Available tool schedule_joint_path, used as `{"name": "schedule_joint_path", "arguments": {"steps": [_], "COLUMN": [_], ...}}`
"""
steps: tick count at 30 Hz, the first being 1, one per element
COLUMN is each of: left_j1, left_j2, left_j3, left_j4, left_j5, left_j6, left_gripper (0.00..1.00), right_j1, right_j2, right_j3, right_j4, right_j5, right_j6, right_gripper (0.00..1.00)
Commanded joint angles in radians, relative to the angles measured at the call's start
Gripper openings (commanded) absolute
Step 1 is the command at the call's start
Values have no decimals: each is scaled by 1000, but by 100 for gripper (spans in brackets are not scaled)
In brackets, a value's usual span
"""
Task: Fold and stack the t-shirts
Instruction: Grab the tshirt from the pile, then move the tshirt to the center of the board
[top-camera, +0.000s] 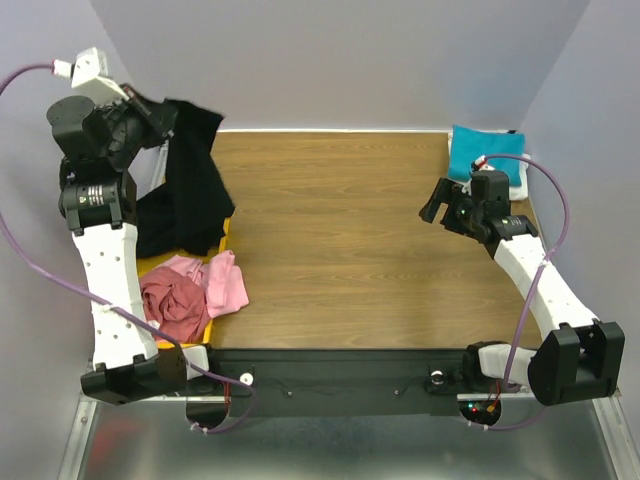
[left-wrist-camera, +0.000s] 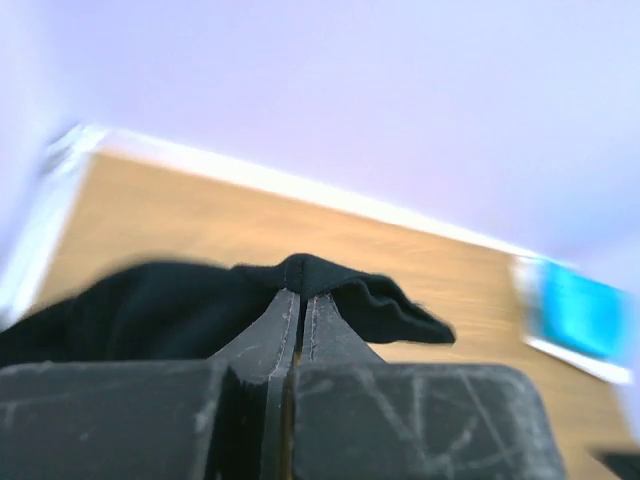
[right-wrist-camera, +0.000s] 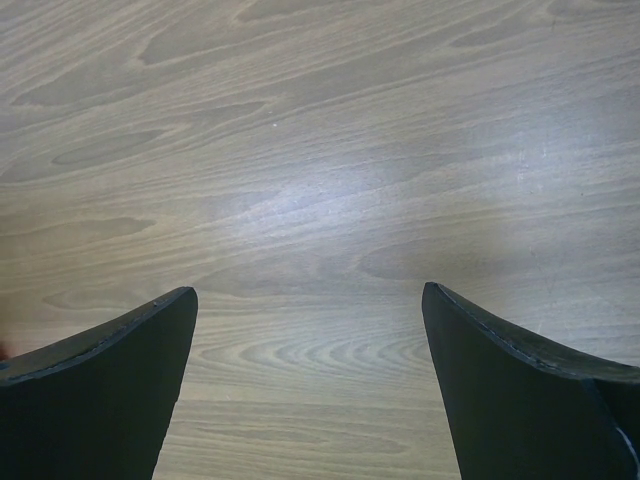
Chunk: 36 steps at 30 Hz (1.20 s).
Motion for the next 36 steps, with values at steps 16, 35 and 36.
{"name": "schedule_joint_path", "arguments": {"steps": [16,35,36], "left_j1": [-577,-793,-794], "left_j2": [206,562,559], "left_j3": [304,429,392], "left_j4": [988,1087,1067], "left_j5": [398,386,389], "left_j6": [-681,-740,-714], "left_gripper": [0,0,0], "right_j1": [-5,-6,-8], "right_j2": [-54,-116,-120], "right_j3": [4,-30,-28], "right_j4": [52,46,40], "right_j5": [19,126,160], "right_j6": [21,18,16], "right_gripper": [100,100,100]}}
